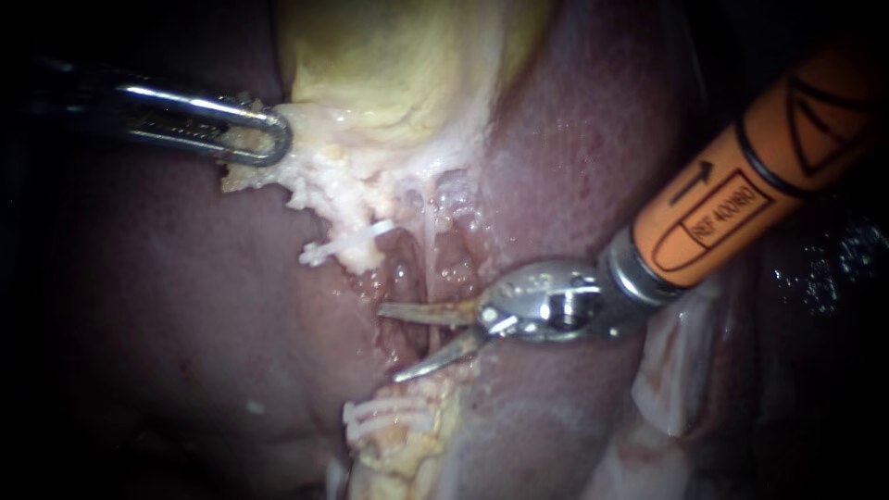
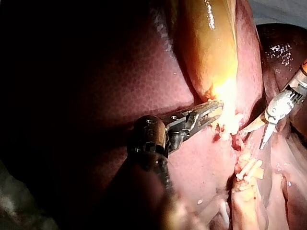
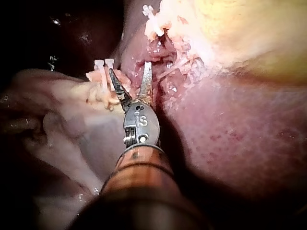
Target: Go back from the cut left tube
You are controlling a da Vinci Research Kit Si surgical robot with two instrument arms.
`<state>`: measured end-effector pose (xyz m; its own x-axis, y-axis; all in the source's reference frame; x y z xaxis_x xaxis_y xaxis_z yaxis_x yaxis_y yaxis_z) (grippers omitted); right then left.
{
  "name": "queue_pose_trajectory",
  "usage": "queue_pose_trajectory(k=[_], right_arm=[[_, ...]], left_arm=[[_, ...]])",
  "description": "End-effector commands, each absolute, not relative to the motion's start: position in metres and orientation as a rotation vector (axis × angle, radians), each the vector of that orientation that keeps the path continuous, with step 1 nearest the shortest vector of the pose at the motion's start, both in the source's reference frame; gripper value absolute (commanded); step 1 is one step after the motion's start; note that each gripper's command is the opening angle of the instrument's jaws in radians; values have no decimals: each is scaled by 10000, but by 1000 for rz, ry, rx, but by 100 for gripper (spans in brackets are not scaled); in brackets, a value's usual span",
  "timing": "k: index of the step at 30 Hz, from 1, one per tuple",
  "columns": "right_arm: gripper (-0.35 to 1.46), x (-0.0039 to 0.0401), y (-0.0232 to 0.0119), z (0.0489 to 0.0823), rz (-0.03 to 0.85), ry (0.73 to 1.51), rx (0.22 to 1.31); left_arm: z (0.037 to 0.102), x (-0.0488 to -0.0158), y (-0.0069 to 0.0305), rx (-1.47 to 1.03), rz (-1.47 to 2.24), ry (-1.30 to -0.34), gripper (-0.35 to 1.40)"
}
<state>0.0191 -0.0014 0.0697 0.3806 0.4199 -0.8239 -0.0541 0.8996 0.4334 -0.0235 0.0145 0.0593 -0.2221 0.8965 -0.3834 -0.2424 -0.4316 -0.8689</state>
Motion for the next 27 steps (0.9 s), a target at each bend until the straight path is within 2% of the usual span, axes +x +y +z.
queue_pose_trajectory(k=[1, 5, 11, 16, 19, 27], right_arm=[[143, 183, -13, 696, 298, 1140, 325], [143, 147, -6, 694, 274, 1114, 223], [143, 105, 13, 680, 273, 1079, 167], [143, 88, 22, 671, 259, 1075, 178], [143, 86, 23, 670, 234, 1087, 195], [145, 87, 23, 671, 234, 1087, 194]], left_arm=[[594, -235, 145, -1194, 1769, -872, -35], [594, -235, 146, -1194, 1769, -872, -35], [594, -235, 145, -1194, 1769, -872, -35], [595, -235, 146, -1194, 1769, -872, -35], [596, -236, 146, -1194, 1769, -872, -35], [617, -242, 143, -1197, 1775, -860, -35]])
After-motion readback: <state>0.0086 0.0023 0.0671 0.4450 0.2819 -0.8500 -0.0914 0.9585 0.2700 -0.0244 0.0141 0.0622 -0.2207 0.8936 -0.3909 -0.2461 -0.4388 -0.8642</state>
